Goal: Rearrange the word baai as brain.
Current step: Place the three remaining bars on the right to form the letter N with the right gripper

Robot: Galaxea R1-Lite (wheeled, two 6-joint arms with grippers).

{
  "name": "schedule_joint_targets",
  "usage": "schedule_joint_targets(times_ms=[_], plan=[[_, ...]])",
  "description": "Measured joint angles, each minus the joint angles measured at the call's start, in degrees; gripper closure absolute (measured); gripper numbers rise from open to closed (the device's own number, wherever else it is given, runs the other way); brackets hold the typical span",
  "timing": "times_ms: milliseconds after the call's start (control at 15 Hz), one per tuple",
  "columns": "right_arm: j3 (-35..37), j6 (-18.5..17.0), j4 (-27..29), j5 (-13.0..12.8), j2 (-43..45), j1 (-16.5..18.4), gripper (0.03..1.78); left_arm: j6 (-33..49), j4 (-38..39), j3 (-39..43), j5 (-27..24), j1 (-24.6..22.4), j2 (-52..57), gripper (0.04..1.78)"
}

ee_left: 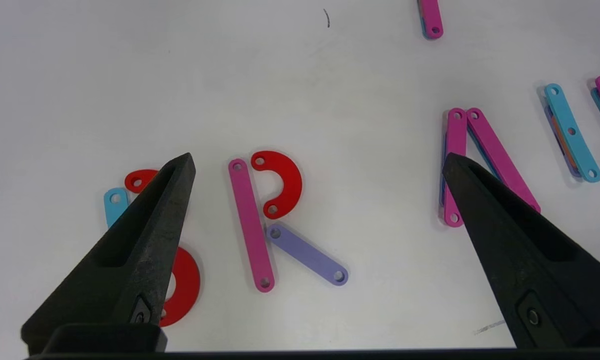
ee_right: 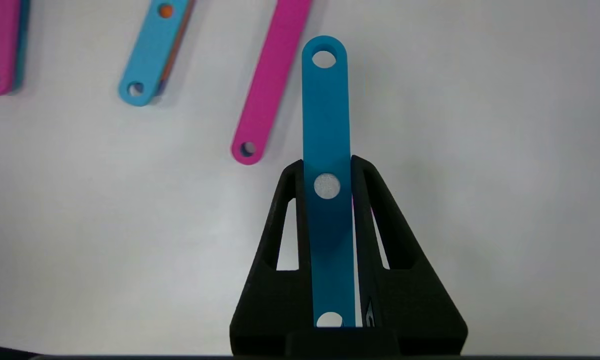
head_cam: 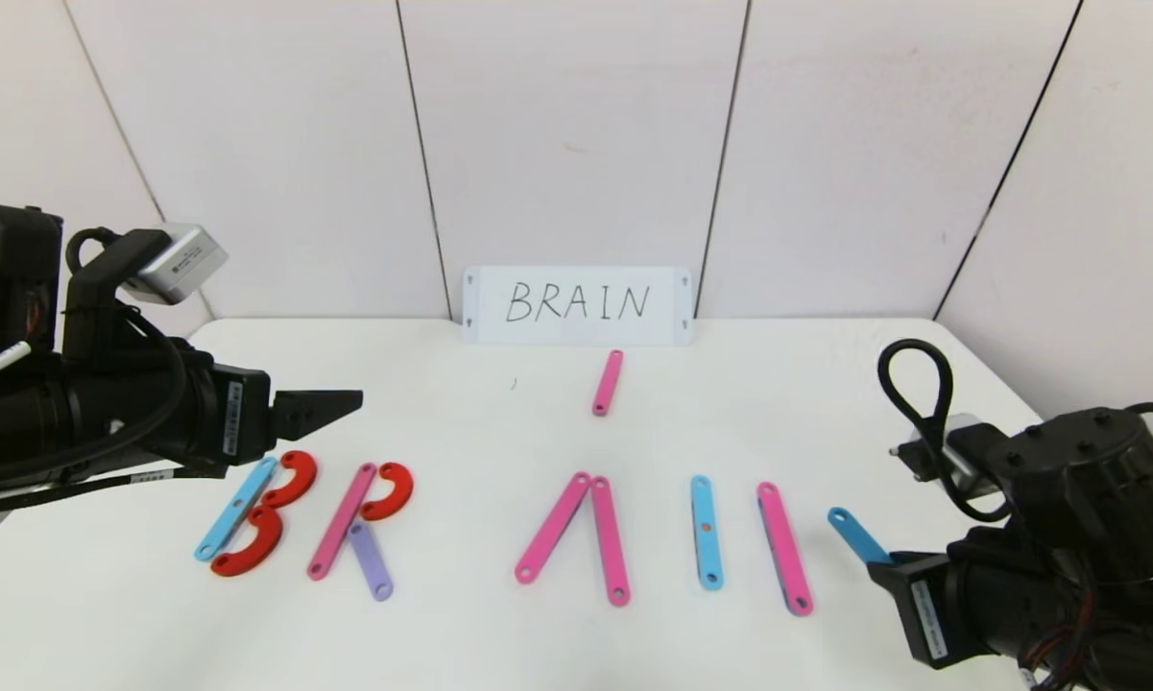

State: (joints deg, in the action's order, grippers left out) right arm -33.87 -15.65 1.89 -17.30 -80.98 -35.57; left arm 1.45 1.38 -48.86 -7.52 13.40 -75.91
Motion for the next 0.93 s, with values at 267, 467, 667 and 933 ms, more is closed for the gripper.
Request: schedule_joint_targets(times_ms=[267, 467, 667, 933], plan=[[2.3, 0.0, -5.8, 0.9, -2.3, -0.2, 1.54, 0.0, 0.0, 0.1, 0.0, 0.0, 0.0, 0.09], [3.4, -0.5, -10.7, 1.0, -5.9, 0.0, 1.54, 0.0, 0.0, 0.1, 0.0, 0.0, 0.0, 0.09], [3.7, -0.7, -15.3, 0.9, -10.1, 0.9, 1.54, 0.0, 0.0, 0.1, 0.0, -0.1, 0.0, 0.09], [3.8, -0.2, -18.5, 0.9, -13.3, 4.6, 1.54, 0.0, 0.0, 0.1, 0.0, -0.1, 0.0, 0.09]])
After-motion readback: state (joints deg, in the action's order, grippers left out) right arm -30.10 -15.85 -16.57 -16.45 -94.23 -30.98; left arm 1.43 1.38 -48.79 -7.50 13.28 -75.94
